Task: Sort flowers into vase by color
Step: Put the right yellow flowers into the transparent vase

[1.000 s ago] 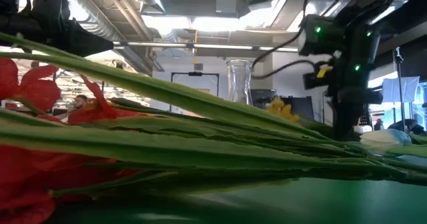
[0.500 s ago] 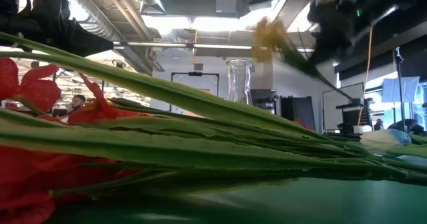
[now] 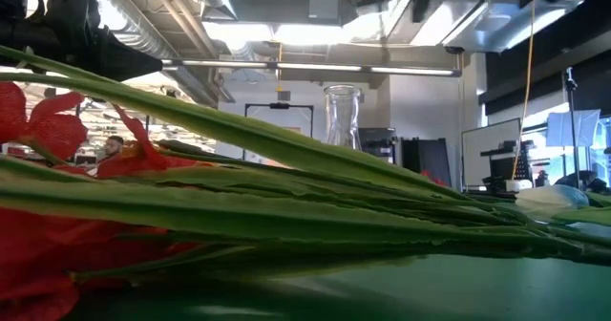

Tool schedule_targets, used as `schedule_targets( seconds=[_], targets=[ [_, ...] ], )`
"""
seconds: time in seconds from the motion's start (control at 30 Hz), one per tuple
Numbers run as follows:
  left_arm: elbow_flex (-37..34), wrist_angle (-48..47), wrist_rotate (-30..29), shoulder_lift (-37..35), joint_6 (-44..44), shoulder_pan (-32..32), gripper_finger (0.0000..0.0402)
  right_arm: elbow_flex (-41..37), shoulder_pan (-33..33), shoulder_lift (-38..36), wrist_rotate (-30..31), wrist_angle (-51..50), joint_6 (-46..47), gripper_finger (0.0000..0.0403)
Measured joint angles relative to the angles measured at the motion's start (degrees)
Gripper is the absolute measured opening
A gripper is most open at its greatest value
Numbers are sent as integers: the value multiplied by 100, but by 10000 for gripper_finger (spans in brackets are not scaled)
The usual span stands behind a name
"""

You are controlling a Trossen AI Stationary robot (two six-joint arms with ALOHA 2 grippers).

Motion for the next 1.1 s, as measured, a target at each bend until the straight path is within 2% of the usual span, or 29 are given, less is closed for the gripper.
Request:
schedule_targets(
  seconds=[0.13, 0.27, 1.1],
  targets=[
    [-1, 2, -2, 0, 0, 1, 0, -2, 0, 731, -422, 852, -18, 10],
    [0, 1, 0, -1, 0, 1, 0, -2, 0, 1094, -655, 1106, 35, 9],
    [-1, 2, -2, -2, 0, 1, 0, -4, -4, 1690, -964, 1206, 328, 13]
  ],
)
